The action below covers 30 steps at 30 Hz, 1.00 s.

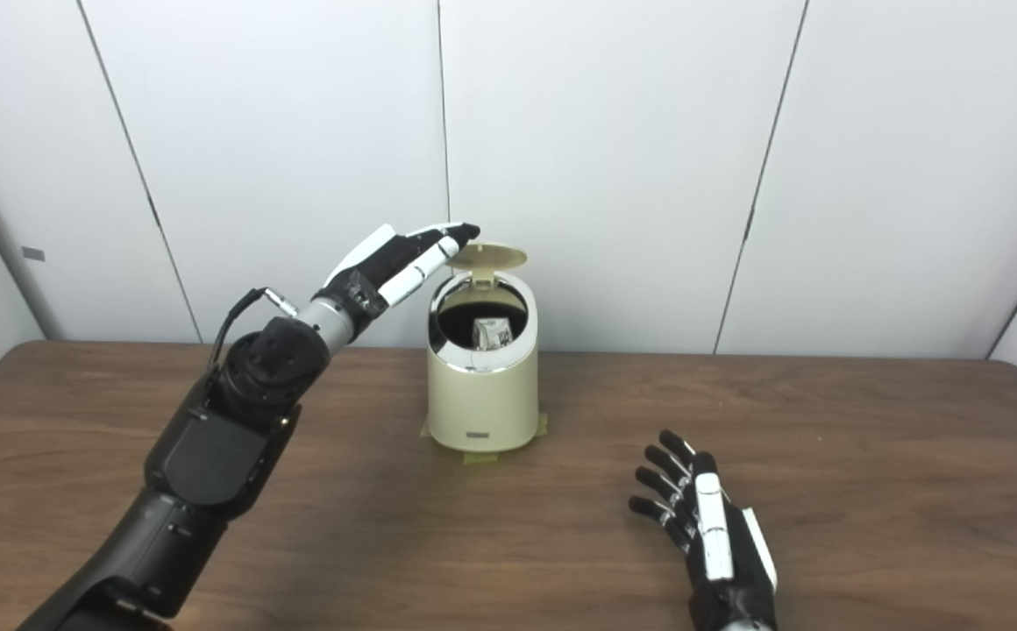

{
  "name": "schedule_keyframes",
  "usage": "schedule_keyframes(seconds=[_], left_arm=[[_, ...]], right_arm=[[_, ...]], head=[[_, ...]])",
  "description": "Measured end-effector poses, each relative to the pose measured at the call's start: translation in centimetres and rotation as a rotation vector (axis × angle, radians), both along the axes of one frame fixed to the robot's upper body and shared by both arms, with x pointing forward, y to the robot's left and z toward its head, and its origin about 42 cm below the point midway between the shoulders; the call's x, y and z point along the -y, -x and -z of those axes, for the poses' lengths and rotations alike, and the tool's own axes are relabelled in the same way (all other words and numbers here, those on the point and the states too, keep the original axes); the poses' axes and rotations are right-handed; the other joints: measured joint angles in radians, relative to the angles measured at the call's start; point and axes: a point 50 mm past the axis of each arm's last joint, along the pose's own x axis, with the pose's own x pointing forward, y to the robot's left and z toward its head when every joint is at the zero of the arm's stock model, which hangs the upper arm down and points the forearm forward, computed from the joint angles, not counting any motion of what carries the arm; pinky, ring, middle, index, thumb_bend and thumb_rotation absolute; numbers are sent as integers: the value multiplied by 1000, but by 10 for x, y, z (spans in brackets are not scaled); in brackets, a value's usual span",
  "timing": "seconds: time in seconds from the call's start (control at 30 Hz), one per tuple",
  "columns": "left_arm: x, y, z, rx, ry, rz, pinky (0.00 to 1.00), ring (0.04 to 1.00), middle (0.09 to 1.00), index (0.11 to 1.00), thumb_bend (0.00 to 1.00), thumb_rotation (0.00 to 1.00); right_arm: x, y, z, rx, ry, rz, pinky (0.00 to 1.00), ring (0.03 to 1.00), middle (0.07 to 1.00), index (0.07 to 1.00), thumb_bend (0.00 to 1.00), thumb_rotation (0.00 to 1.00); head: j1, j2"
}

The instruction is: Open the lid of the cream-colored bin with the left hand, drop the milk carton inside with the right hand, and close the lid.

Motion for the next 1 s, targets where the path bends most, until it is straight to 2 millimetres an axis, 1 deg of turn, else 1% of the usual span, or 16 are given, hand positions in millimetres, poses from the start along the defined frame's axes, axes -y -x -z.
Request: schedule_keyframes(seconds=[0.1, 0.17, 0.23, 0.3, 0.4, 0.43, 0.63, 0.8, 0.87, 1.0], left_arm=[[-1, 1, -3, 97, -74, 19, 927, 877, 795, 826, 431, 1000], [-3, 3, -5, 167, -140, 41, 848, 841, 795, 811, 441, 1000], [-7, 5, -6, 240, -263, 76, 800, 812, 788, 805, 436, 1000], [-10, 7, -7, 303, -377, 102, 764, 790, 781, 799, 426, 1000], [-12, 13, -10, 399, -558, 144, 775, 816, 798, 799, 451, 1000], [-13, 15, -12, 424, -606, 155, 792, 821, 798, 797, 448, 1000], [-16, 27, -16, 548, -823, 271, 851, 808, 762, 790, 434, 1000], [-21, 37, -20, 603, -961, 335, 852, 815, 765, 790, 445, 1000], [-23, 39, -18, 607, -987, 352, 865, 825, 777, 799, 454, 1000], [-25, 42, -7, 585, -1028, 369, 873, 833, 785, 814, 450, 1000]], right_arm=[[-2, -3, 1, 5, 0, 1, 599, 789, 837, 871, 510, 988], [-2, -4, 2, 10, 1, 4, 610, 789, 831, 871, 503, 988], [-3, -4, 3, 14, -2, 11, 599, 779, 824, 869, 501, 979], [-3, -5, 4, 18, -6, 20, 587, 769, 821, 870, 499, 979], [-5, -6, 4, 16, -14, 28, 581, 766, 814, 871, 493, 976], [-5, -7, 3, 18, -16, 31, 580, 764, 810, 869, 489, 979], [-6, -8, 3, 16, 13, 47, 571, 755, 801, 863, 476, 996], [-7, -7, 3, 16, 63, 54, 565, 756, 797, 858, 482, 1000], [-7, -6, 3, 18, 88, 52, 622, 775, 803, 868, 511, 1000], [-5, -6, 4, 20, 106, 52, 652, 785, 801, 871, 519, 1000]], head=[[-3, 3], [-6, 8], [-5, 6], [-5, 14], [-6, 20], [-6, 21], [-6, 29], [-14, 34], [-15, 40], [-25, 51]])
